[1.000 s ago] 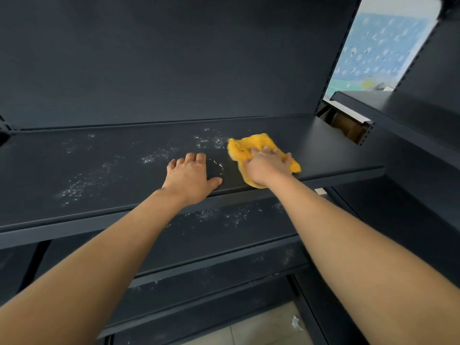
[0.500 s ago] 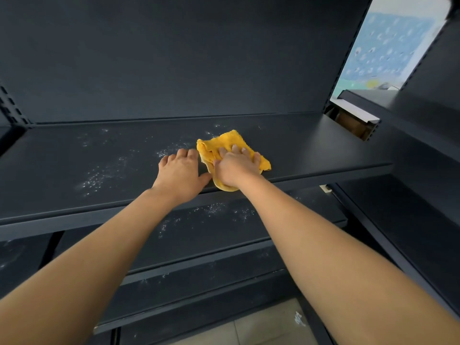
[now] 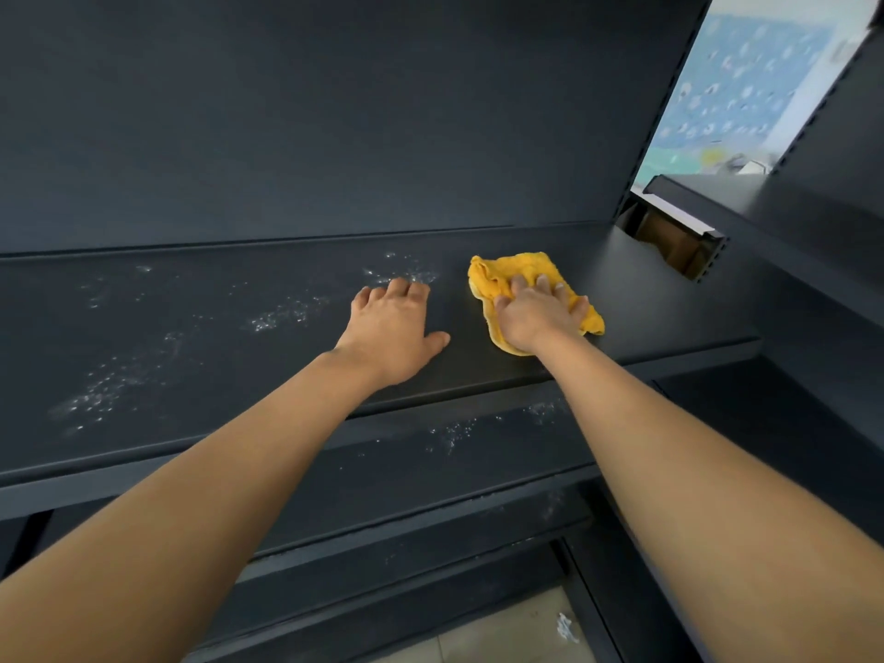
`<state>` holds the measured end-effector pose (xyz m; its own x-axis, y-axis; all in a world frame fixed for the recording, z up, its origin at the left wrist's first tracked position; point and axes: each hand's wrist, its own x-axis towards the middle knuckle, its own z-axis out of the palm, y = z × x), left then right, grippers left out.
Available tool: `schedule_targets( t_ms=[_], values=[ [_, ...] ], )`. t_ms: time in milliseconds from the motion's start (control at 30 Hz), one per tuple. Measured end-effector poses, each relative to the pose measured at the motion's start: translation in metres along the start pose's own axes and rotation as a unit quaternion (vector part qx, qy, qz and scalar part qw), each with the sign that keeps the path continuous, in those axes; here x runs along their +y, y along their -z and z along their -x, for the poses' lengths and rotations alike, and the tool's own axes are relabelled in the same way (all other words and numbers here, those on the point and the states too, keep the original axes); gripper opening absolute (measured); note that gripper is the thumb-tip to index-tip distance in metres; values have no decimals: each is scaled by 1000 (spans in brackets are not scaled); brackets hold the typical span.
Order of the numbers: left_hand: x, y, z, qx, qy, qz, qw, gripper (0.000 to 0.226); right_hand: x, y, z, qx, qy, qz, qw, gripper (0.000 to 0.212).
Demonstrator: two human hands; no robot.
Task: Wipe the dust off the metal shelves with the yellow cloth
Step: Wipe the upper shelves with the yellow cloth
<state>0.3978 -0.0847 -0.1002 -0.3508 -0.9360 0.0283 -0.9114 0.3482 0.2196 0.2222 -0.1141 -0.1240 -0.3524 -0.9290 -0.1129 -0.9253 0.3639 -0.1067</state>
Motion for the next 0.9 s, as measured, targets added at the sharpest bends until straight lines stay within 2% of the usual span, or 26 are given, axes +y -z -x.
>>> schedule_targets(
  t_ms=[167,300,567,800,900],
  values=[
    [1,-1,-28,1,21,6,1000,64,3,8,-39,-22,-3,11,1000,57],
    [-3,0,-41,7,45,9,999,65,-9,11,-62,-33,32,25,999,57],
    [-29,4,-32,25,106,2,994,65,-83,2,-80,-51,163,39,984,55],
    [-61,11,3,38,162,-6,986,62,-147,-9,-39,-60,299,33,952,53],
    [-68,11,15,37,156,-8,987,62,-157,-12,-20,-59,320,28,945,51]
  ],
)
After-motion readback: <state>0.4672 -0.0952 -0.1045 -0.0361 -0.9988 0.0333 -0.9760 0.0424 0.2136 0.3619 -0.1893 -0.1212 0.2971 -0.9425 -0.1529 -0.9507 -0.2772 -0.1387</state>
